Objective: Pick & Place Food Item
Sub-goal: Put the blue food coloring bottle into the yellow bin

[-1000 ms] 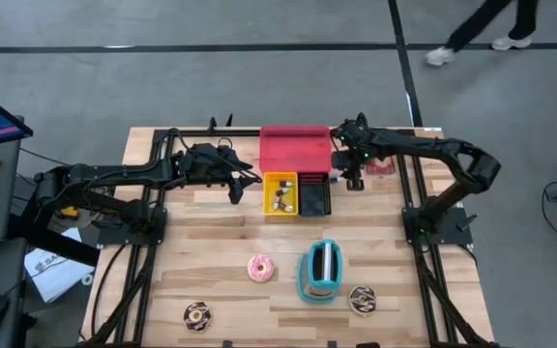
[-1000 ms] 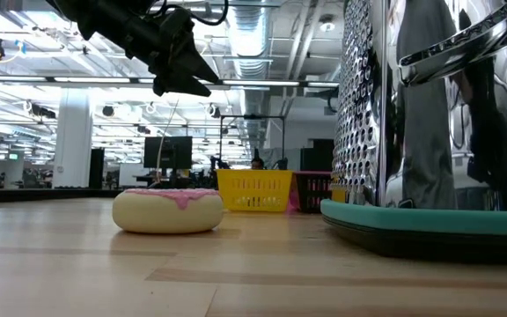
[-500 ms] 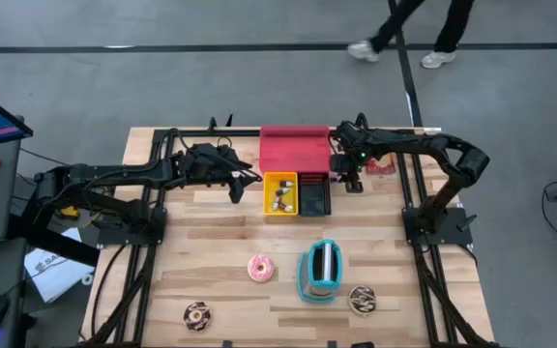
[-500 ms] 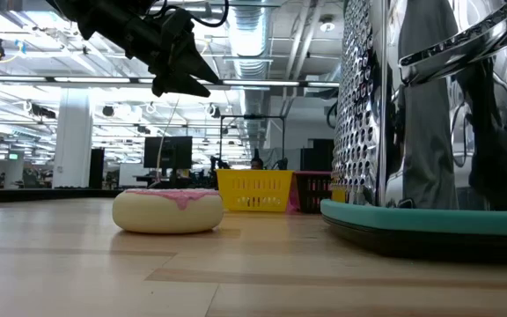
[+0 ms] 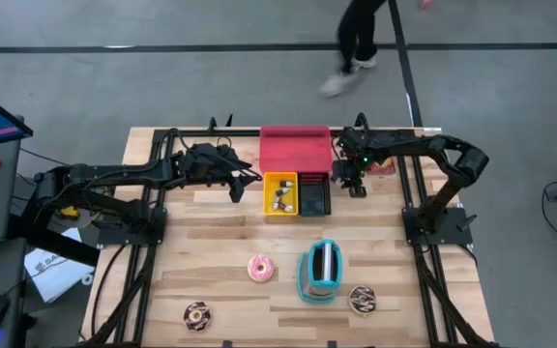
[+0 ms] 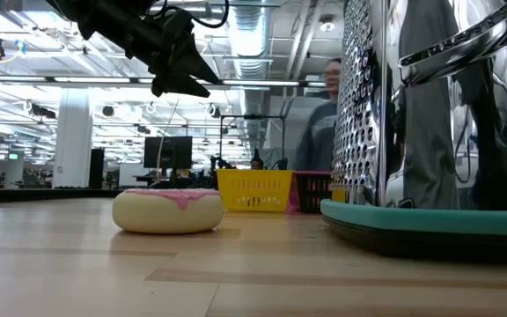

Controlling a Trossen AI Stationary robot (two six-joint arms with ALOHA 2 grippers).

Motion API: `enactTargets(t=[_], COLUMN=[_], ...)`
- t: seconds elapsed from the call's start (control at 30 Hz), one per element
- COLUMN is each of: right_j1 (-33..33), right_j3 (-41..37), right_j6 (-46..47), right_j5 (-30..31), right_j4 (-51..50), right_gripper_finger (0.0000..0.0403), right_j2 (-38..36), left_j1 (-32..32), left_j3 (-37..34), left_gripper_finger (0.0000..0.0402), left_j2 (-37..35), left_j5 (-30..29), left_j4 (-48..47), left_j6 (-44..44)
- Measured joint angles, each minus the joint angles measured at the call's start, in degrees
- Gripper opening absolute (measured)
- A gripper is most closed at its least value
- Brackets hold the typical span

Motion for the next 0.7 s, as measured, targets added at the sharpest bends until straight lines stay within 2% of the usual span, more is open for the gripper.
enactTargets(t=[0.23, 0.47, 0.7], right_j1=[1.83, 2.52, 2.45], right_j3=[-0.48, -0.48, -0.48], right_j6=[3.44, 6.9, 16.55], right_j5=[0.04, 1.63, 0.98], right_j4=[5.95, 5.64, 6.35], right_gripper_finger=[0.0118, 0.0118, 0.0118], right_j2=[-0.09, -0.11, -3.19], left_j1=[0.0, 0.0, 0.0], left_j3=[0.0, 0.0, 0.0], left_gripper_finger=[0.0227, 0.0227, 0.0227], left_j2=[0.0, 0.0, 0.0], left_j5=[0.0, 0.0, 0.0], left_j4=[0.01, 0.0, 0.0], left_j6=[-1.08, -1.94, -2.4])
